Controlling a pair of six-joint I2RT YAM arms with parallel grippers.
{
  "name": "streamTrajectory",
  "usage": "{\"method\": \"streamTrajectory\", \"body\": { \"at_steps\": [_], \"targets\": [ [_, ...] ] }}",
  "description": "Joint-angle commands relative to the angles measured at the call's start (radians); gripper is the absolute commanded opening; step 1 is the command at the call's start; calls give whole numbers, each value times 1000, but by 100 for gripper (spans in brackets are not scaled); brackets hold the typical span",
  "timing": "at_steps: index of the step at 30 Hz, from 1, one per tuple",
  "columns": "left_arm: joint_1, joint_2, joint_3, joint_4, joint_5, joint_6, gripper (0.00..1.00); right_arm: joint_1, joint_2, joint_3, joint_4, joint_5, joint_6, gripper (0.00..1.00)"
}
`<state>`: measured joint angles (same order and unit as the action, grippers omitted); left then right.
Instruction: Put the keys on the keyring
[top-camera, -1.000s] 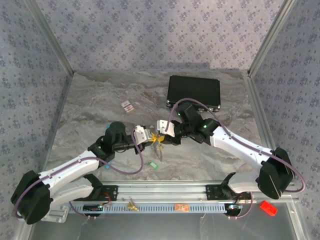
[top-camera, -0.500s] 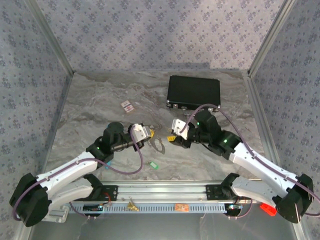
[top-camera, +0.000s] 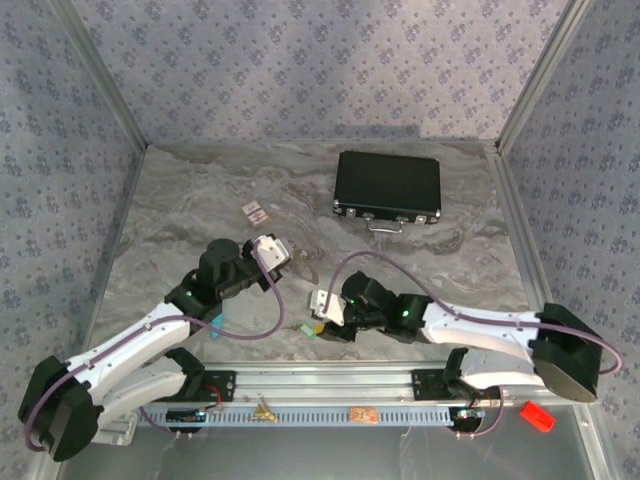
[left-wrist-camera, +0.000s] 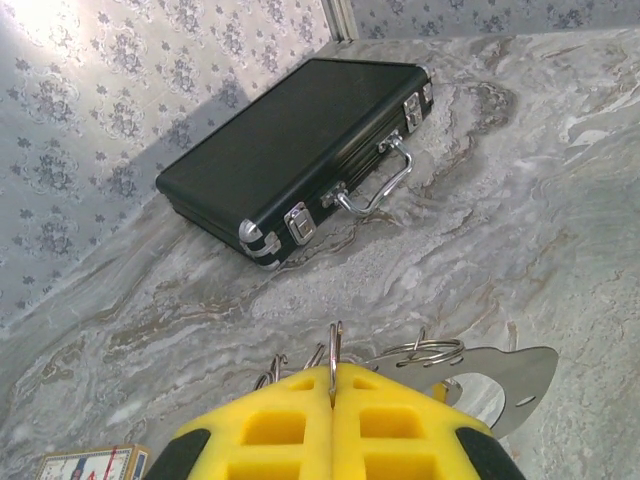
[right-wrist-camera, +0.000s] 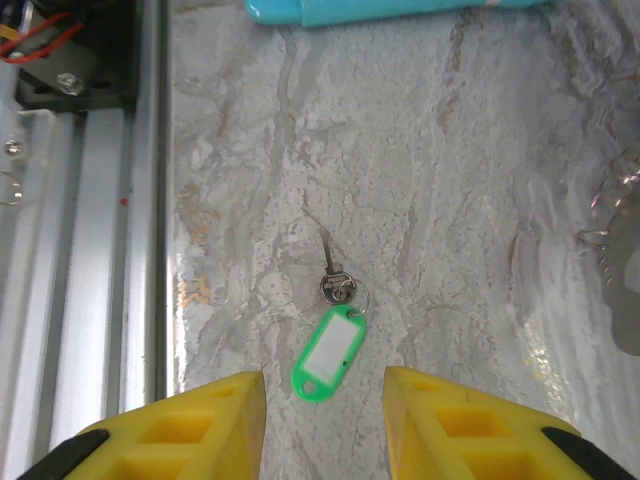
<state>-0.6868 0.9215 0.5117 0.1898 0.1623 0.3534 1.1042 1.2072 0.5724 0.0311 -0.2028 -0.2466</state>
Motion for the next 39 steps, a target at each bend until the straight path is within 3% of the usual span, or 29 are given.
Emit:
{"method": "streamTrajectory", "body": {
  "at_steps": [1, 14, 29, 34, 39],
  "targets": [
    [6, -21, 28, 13, -12, -10, 0, 9, 70, -6, 151, 40, 22, 37],
    [18, -39, 5, 13, -9, -10, 0, -35, 383, 32, 366, -65, -16, 40],
    [21, -44, 5, 9, -1, -8, 0, -60, 510, 99, 349, -152, -12, 42],
    [21, -43, 4, 8, 1, -8, 0, -60, 518, 107, 331, -182, -18, 36],
    [21, -44, 4, 6, 4, -7, 0, -70, 492, 100, 310, -188, -20, 21]
  ]
}}
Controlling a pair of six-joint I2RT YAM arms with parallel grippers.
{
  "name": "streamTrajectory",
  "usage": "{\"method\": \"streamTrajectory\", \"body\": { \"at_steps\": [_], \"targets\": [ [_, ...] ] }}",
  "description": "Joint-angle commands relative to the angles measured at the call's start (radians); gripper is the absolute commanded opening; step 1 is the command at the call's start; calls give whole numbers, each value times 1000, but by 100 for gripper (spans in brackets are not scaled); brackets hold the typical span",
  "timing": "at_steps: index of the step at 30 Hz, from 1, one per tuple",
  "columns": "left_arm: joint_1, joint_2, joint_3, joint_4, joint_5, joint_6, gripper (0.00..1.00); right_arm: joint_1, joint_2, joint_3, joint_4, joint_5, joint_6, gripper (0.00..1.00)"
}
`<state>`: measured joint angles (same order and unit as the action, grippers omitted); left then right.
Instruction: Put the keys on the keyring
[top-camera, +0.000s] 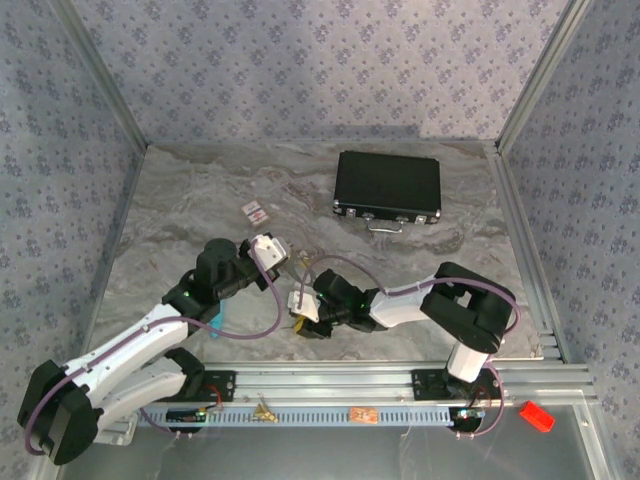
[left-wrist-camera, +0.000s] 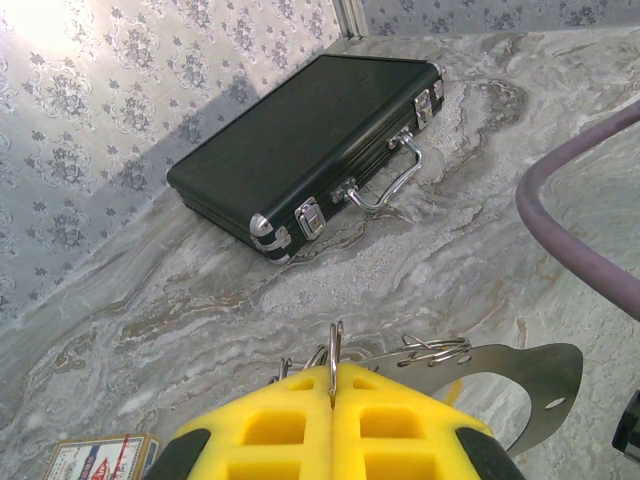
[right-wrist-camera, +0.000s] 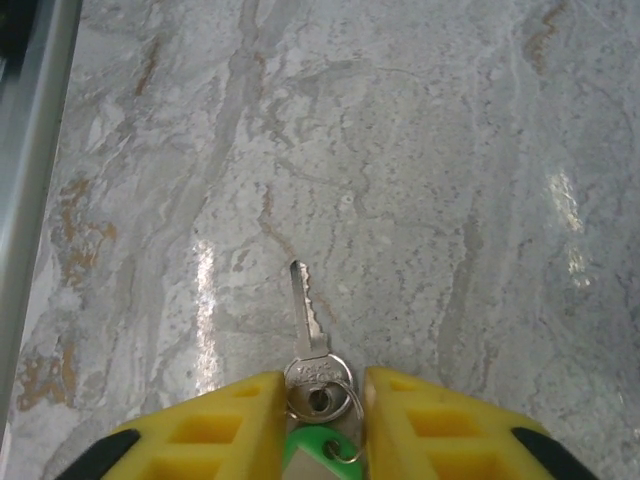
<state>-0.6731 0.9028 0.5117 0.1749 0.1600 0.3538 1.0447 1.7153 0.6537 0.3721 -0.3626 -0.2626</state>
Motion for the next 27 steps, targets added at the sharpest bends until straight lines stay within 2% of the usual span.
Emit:
{"method": "streamTrajectory", "body": {
  "at_steps": [1, 8, 15, 18, 27],
  "targets": [
    [7, -25, 4, 21, 7, -7, 0, -13, -29, 15, -40, -31, -5, 18],
    [7, -22, 3, 19, 8, -4, 0, -38, -162, -51, -128, -29, 5, 0],
    [7, -17, 7, 17, 11, -5, 0, -73, -305, -145, -187, 0, 93, 0],
    [6, -15, 9, 16, 13, -3, 0, -87, -355, -163, -232, 37, 169, 0],
    [6, -7, 13, 4, 31, -3, 0, -138, -451, -129, -453, 163, 557, 0]
  ]
}}
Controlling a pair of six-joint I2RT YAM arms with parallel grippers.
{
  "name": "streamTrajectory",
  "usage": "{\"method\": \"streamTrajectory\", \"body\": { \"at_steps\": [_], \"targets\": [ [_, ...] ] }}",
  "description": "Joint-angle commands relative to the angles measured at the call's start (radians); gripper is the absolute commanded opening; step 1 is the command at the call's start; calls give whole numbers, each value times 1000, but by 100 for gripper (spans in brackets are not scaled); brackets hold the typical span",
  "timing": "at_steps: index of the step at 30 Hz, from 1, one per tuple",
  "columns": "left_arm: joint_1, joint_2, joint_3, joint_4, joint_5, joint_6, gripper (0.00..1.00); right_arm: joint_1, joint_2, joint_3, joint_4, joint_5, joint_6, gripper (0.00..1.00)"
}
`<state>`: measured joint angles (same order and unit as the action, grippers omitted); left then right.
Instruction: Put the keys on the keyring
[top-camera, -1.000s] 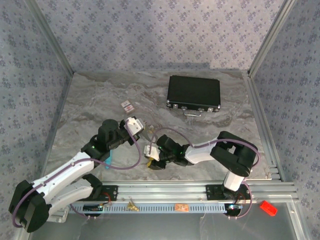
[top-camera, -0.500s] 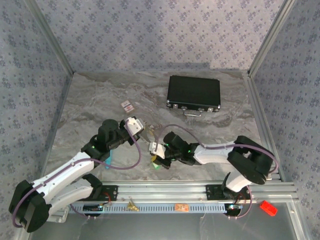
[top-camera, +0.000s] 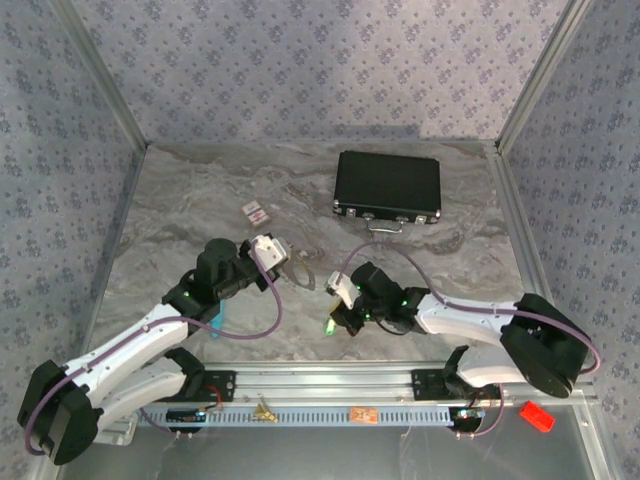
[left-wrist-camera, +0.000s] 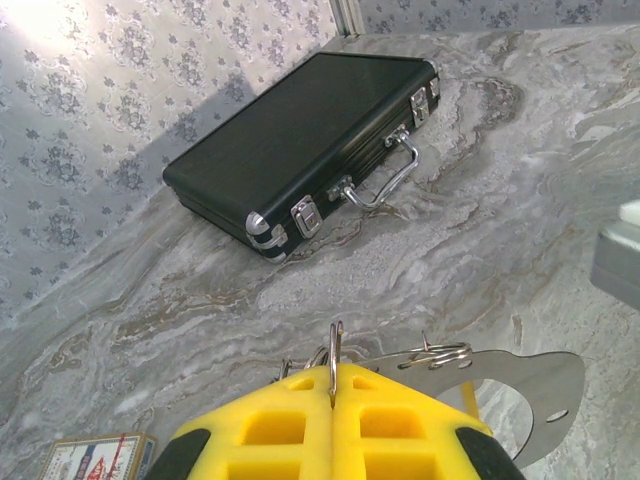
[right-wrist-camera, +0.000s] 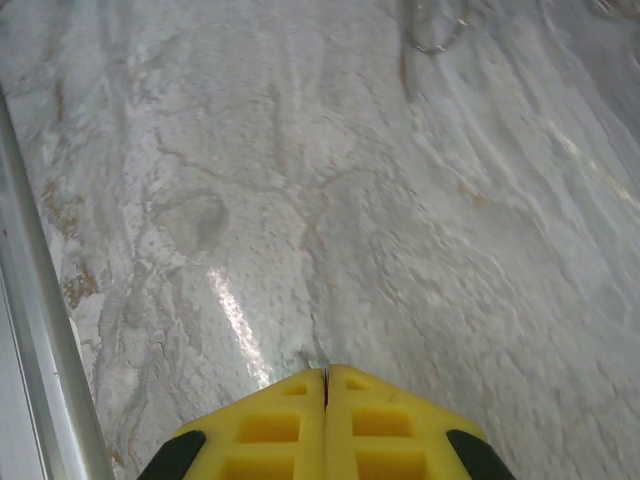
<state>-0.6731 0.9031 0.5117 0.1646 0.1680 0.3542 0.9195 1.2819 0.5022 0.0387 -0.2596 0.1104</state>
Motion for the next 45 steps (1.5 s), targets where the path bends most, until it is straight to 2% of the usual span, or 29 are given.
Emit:
{"method": "streamTrajectory", "body": {
  "at_steps": [1, 4, 9, 16, 21, 29, 34, 43, 45],
  "targets": [
    [7, -7, 13, 14, 26, -3, 0, -25, -17, 24, -136, 55, 219, 0],
    [7, -7, 14, 15, 32, -4, 0, -81, 14, 42, -185, -1, 311, 0],
    [7, -3, 13, 15, 34, -4, 0, -154, 106, 68, -144, -125, 389, 0],
    [7, -7, 10, 8, 29, 2, 0, -173, 145, 82, -148, -131, 391, 0],
    [6, -3, 8, 12, 31, 2, 0, -178, 143, 85, -173, -137, 380, 15],
    [6, -7, 10, 11, 32, 2, 0, -178, 147, 92, -201, -149, 364, 18],
    [7, -7, 8, 11, 32, 2, 0, -179, 163, 104, -206, -149, 356, 15],
    [7, -9, 10, 7, 35, 4, 0, -180, 168, 108, -210, -150, 345, 0],
    [7, -10, 10, 7, 37, 3, 0, -180, 165, 110, -212, -152, 336, 0]
  ]
}}
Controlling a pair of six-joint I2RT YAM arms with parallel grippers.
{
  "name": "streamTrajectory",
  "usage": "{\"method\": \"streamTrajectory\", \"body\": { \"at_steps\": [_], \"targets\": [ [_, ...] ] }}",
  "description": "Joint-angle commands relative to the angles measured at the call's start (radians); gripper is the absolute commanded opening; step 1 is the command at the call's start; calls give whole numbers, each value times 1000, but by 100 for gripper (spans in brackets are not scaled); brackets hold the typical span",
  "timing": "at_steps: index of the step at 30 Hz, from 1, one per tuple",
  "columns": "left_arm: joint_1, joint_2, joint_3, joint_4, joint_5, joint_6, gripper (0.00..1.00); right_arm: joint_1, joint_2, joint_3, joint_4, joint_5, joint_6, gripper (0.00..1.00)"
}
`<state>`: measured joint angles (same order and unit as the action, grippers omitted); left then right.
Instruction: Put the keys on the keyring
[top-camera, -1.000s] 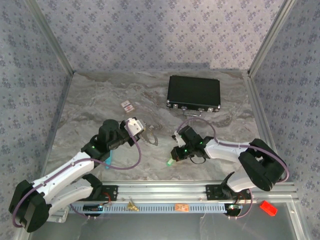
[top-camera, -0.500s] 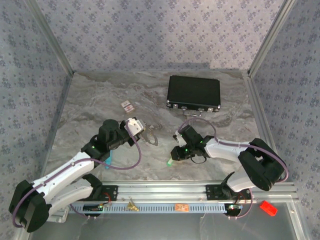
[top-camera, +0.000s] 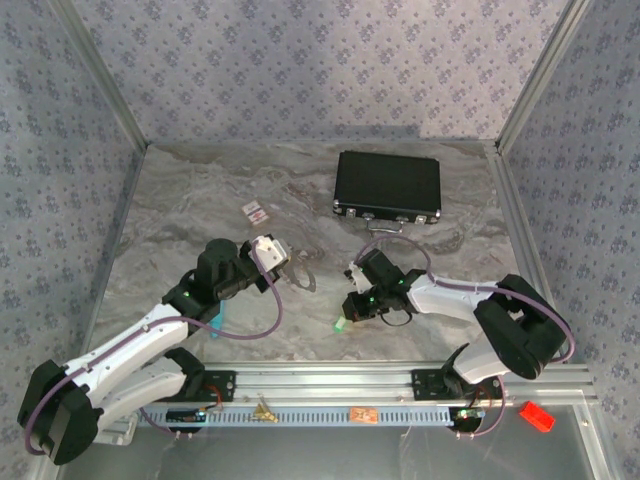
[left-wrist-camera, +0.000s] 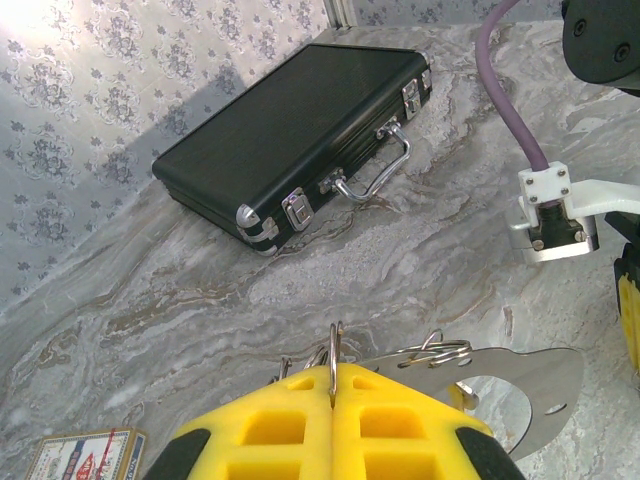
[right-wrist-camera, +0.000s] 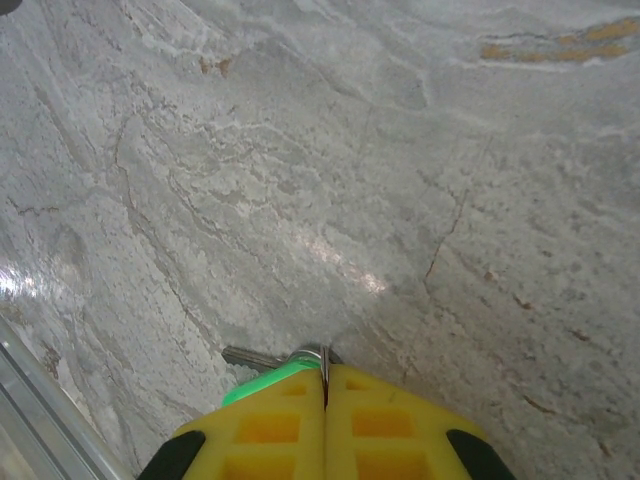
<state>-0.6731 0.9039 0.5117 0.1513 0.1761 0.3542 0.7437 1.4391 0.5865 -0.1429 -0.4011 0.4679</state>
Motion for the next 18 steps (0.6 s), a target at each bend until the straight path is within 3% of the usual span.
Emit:
{"method": "streamTrajectory", "body": {
  "at_steps": [1, 6, 12, 18],
  "targets": [
    [7, -11, 10, 19, 28, 5, 0, -3, 1, 26, -30, -13, -29, 0],
    [6, -17, 16, 5, 38, 2, 0, 4, -97, 25, -53, 15, -123, 0],
    [2, -19, 40, -36, 86, -19, 0, 8, -365, 22, -61, 69, -332, 0],
    [-23, -1, 79, -92, 204, -45, 0, -10, -490, 87, -42, -7, -523, 0]
  ]
}}
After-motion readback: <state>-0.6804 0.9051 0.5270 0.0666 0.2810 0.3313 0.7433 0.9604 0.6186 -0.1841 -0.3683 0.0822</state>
